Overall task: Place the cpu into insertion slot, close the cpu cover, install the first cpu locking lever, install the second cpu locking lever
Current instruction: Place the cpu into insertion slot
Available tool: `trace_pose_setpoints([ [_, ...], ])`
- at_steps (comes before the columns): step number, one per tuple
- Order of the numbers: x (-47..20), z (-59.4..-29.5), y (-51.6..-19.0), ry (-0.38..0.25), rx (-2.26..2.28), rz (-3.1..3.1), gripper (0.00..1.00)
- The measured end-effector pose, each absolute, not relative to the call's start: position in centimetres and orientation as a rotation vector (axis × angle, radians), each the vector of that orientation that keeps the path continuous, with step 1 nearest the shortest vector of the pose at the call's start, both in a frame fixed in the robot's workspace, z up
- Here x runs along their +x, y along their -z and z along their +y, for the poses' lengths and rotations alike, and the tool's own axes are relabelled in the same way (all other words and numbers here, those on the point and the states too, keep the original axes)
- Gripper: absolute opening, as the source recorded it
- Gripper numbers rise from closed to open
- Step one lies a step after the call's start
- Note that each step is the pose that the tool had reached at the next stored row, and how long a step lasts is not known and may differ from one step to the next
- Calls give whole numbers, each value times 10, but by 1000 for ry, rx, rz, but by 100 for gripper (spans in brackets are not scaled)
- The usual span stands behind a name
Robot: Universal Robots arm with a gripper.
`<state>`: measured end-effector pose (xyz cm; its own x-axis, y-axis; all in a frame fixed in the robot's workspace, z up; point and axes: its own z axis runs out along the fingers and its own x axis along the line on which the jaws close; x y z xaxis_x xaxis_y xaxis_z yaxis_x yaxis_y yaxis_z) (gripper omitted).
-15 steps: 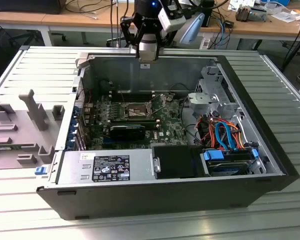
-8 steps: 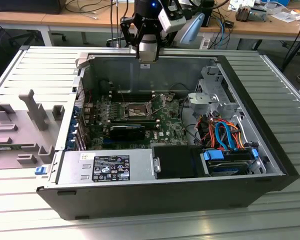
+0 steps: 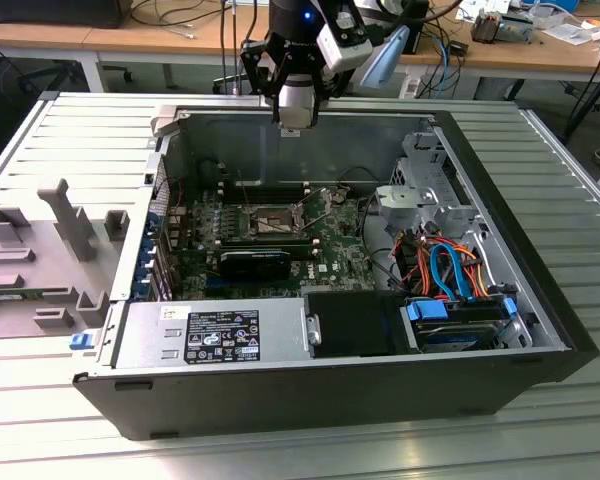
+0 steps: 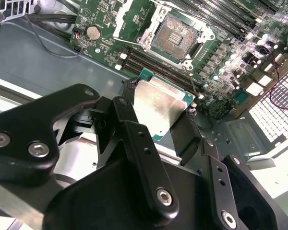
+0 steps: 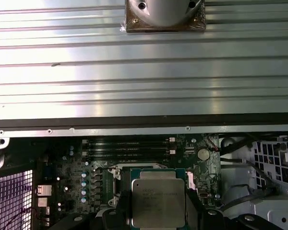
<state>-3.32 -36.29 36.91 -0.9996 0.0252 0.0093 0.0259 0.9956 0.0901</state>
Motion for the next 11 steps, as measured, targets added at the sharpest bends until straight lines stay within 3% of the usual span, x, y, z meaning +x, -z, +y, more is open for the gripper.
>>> trace_pose_setpoints([
  [11,-33,-366,-362,141,-40,-3130,54],
])
